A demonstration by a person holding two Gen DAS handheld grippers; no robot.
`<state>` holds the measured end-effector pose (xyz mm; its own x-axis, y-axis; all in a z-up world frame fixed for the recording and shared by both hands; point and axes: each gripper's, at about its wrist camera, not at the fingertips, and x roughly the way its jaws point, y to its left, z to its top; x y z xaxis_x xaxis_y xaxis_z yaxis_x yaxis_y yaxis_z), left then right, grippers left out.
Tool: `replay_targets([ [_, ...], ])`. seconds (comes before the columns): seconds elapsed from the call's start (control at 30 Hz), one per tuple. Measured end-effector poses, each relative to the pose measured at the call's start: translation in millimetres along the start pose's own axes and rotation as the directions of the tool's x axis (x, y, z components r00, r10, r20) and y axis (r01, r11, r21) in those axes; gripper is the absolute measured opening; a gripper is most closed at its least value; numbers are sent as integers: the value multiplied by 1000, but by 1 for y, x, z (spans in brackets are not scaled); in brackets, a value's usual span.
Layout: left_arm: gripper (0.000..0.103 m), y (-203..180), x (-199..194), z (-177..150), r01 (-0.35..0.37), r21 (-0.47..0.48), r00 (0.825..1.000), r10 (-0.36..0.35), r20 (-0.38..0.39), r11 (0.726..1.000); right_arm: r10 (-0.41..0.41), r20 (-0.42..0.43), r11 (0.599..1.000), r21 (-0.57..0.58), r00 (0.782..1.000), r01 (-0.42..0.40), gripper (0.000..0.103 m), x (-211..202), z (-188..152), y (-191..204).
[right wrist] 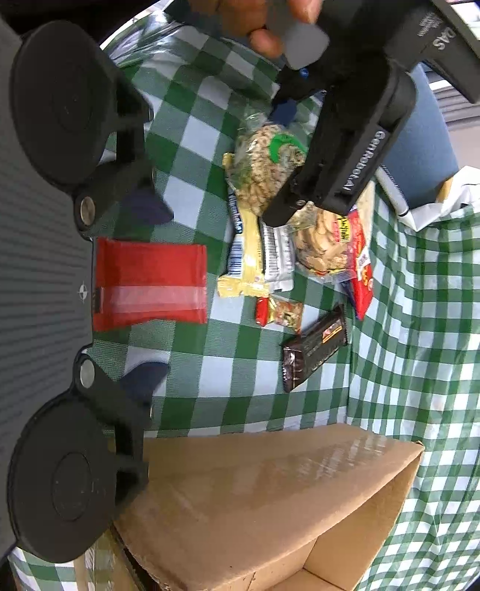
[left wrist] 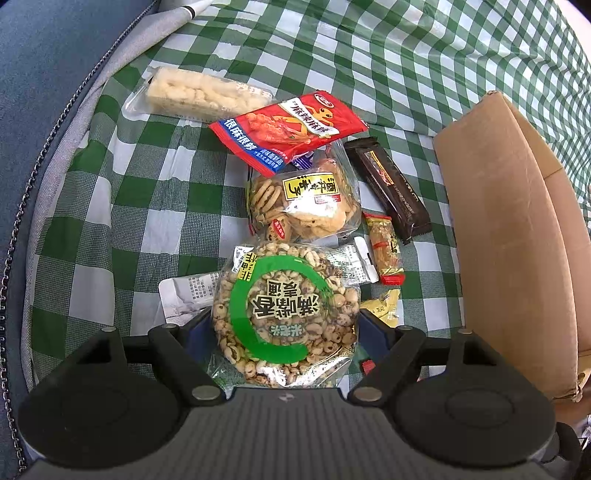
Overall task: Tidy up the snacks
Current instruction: 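Lift the peanut bag and red packet and carry both toward the box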
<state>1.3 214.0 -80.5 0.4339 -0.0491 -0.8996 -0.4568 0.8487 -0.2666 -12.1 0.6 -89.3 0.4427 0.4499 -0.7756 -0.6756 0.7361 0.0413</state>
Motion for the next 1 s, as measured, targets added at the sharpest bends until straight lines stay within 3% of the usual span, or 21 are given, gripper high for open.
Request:
replay_targets([
  [0.23,84,0,0,0,-1,0,1000,1,1,1000,-21,-58,999,-45,998,19,84,16,-6,7],
  [0.5,84,0,0,0,-3,7,1000,3,1,1000,-6,-33,996,-86,999,3,52,11,-8,12],
  [0.73,83,0,-1,0,-2,9,1000,2,5,1000,-16,-14,994,-106,1000,14,46,6,-10,13],
  [1.0,82,3,-10,1,32,-7,999,-32,44,999,-42,77,994,-98,996,50,46,-9,-8,9],
])
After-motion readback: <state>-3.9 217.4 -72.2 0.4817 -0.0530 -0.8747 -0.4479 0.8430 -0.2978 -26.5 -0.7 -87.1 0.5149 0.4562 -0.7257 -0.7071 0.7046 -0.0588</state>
